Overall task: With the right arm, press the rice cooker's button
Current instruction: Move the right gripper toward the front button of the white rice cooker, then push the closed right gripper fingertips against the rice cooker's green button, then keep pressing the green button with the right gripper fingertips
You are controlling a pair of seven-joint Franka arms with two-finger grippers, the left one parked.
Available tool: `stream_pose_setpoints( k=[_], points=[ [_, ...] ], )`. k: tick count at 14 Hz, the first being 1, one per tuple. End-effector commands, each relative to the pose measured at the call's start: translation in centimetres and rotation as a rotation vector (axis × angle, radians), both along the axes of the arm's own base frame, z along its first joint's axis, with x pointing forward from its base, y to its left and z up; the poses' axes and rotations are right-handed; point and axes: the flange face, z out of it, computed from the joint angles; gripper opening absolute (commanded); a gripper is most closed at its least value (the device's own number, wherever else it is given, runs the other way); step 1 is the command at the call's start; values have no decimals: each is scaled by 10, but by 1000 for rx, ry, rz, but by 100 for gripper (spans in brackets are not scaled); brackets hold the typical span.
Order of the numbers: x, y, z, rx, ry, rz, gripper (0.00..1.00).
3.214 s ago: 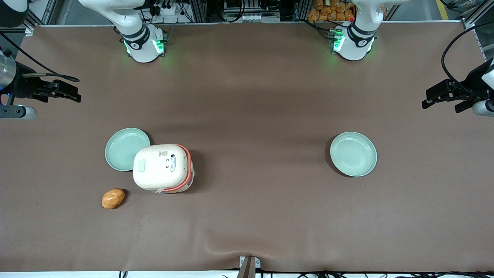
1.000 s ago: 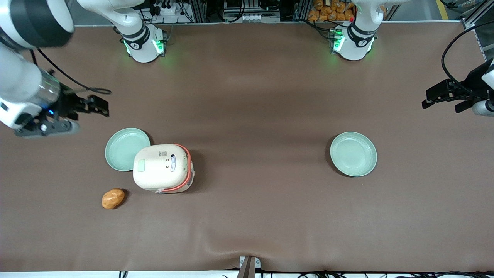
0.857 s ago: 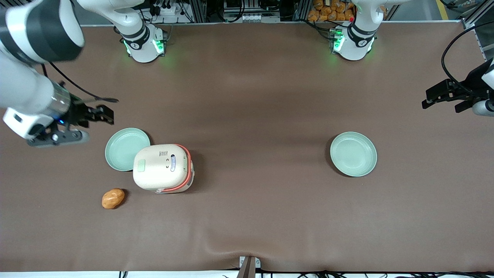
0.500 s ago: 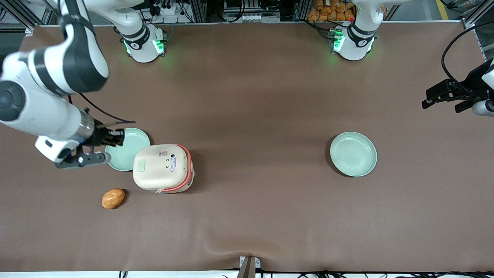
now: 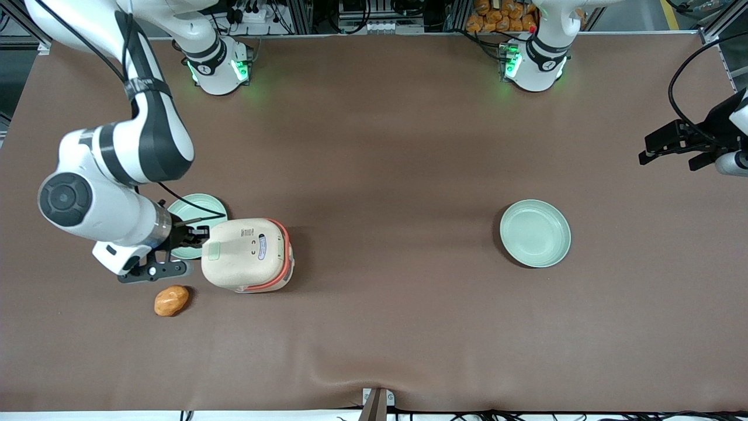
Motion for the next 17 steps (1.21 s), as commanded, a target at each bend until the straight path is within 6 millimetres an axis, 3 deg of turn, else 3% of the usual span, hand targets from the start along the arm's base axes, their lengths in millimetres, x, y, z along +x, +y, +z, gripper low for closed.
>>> stream_pose_setpoints(
  k=[1, 4, 6, 17],
  points=[
    [6, 4, -13, 7, -3, -13, 0],
    [8, 7, -23, 6, -2, -10, 0],
    [6, 20, -31, 4, 9, 10, 0],
    [9, 15, -57, -5, 32, 5, 0]
  ],
)
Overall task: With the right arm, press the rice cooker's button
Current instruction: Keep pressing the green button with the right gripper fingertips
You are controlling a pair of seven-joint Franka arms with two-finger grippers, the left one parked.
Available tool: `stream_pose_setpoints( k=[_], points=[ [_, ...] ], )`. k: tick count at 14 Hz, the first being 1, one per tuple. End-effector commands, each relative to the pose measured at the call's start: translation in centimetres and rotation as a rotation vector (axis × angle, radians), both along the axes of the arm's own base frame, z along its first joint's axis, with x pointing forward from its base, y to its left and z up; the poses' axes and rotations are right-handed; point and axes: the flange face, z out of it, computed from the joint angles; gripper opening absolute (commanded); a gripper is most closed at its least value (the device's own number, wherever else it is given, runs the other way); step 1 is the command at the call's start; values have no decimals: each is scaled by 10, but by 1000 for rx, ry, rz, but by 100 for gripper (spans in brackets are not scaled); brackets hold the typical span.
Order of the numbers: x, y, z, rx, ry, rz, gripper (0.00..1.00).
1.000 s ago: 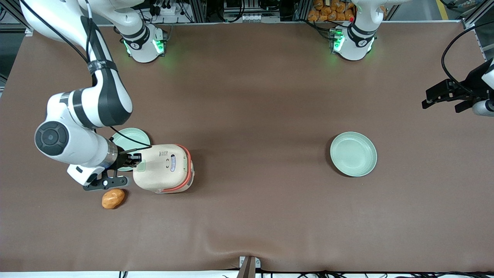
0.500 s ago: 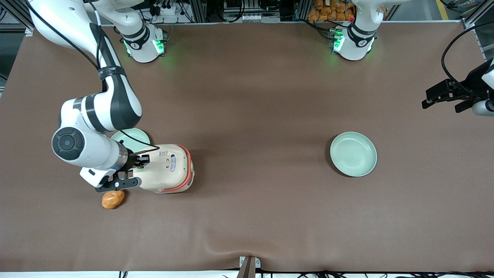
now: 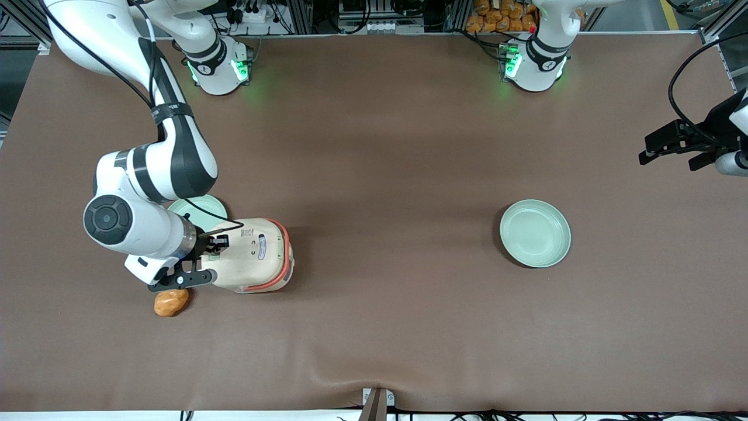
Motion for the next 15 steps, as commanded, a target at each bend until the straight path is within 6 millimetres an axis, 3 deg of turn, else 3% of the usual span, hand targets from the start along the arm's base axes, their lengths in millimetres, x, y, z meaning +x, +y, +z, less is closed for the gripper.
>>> stream_pose_setpoints(
  k=[1, 6, 15],
  points=[
    [5, -4, -20, -1, 13, -18, 0],
    [8, -12, -34, -5, 23, -30, 0],
    [9, -22, -27, -7, 26, -48, 0]
  ],
)
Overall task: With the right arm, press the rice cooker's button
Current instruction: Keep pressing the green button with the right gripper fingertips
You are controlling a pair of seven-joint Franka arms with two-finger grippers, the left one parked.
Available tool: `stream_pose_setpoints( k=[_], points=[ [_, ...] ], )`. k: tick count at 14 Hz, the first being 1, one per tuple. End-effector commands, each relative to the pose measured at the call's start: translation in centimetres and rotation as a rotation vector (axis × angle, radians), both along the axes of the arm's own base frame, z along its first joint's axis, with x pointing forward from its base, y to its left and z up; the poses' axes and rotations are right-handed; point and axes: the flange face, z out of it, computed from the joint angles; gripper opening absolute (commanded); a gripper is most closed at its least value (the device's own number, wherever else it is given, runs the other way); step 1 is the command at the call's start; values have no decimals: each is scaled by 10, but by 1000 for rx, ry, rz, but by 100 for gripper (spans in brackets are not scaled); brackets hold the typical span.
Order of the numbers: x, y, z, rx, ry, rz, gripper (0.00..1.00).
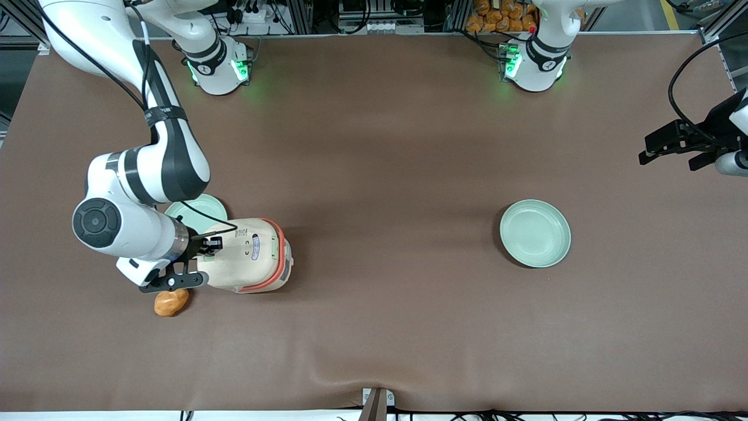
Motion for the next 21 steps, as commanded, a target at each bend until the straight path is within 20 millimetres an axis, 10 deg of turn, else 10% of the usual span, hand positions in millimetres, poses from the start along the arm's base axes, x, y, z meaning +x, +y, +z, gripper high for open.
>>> stream_pose_setpoints(
  k=[1, 21],
  points=[
    [6, -6, -25, -10, 17, -16, 0],
    [4, 5, 4, 14, 30, -27, 0]
  ],
)
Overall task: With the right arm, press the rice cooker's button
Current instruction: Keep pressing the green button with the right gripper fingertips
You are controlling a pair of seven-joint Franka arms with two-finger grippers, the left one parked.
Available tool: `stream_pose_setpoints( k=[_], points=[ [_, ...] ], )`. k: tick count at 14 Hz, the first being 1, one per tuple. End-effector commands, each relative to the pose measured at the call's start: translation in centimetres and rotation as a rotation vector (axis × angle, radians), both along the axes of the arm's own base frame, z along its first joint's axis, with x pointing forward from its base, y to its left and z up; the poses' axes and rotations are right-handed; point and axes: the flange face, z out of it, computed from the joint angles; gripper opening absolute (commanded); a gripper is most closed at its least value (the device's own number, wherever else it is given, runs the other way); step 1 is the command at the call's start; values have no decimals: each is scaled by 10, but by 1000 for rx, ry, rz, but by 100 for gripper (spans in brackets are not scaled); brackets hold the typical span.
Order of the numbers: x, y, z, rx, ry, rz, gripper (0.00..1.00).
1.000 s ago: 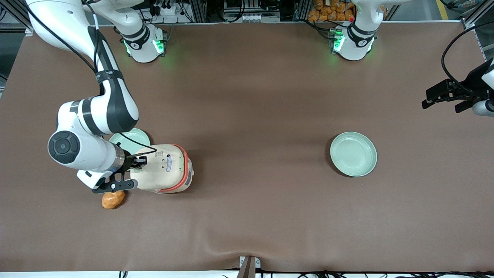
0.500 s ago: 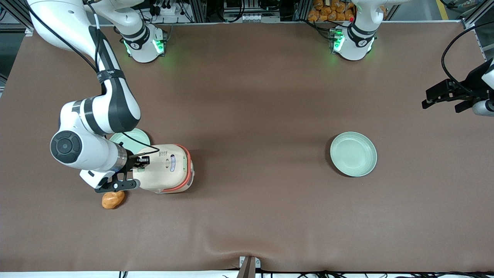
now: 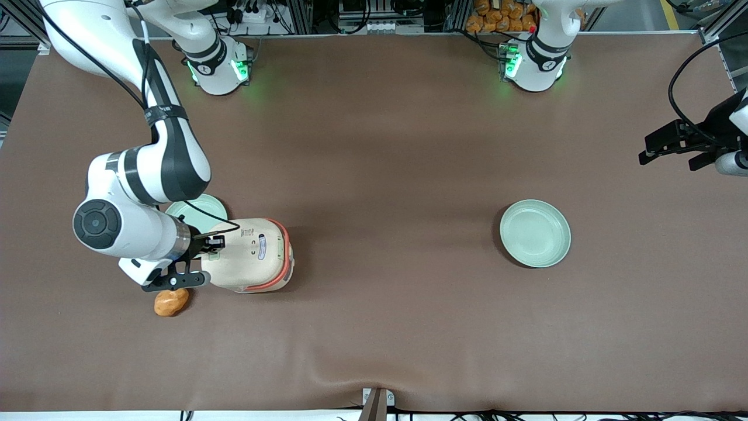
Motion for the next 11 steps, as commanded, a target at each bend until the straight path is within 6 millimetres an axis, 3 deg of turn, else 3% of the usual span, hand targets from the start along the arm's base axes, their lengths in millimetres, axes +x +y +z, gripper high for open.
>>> stream_pose_setpoints(
  k=[1, 11],
  points=[
    [6, 0, 1, 1, 4, -10, 0],
    [7, -2, -14, -8, 4, -5, 0]
  ],
)
